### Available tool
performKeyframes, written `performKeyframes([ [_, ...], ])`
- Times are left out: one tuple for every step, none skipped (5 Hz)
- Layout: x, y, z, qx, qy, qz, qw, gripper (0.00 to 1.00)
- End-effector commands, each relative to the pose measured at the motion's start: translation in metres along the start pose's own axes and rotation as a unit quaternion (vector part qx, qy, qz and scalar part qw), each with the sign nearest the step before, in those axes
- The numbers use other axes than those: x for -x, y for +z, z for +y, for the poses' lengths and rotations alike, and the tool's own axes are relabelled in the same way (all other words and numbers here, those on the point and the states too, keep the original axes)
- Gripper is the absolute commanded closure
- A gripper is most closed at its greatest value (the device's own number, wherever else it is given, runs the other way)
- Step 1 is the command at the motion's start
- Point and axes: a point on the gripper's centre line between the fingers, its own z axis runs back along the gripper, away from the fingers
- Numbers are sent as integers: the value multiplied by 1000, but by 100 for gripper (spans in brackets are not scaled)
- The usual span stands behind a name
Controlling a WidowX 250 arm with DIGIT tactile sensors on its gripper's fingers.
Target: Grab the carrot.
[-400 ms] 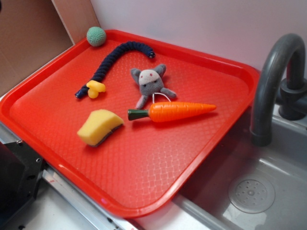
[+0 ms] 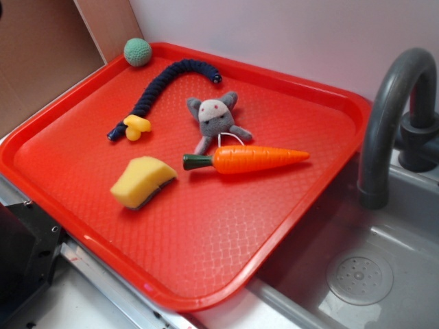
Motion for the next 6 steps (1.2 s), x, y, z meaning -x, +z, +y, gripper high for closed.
performKeyframes([
  [-62,-40,-53,14,-142,-60,988,0],
  [-81,-56,-69,87,-232,-80,966,0],
  [-94,-87,-82,92,-261,-56,959,0],
  [-108,-125,-87,79,-259,-22,962,0],
  [-110,-157,-95,87,-283,4,955,0],
  [-100,-191,-111,93,-319,37,943,0],
])
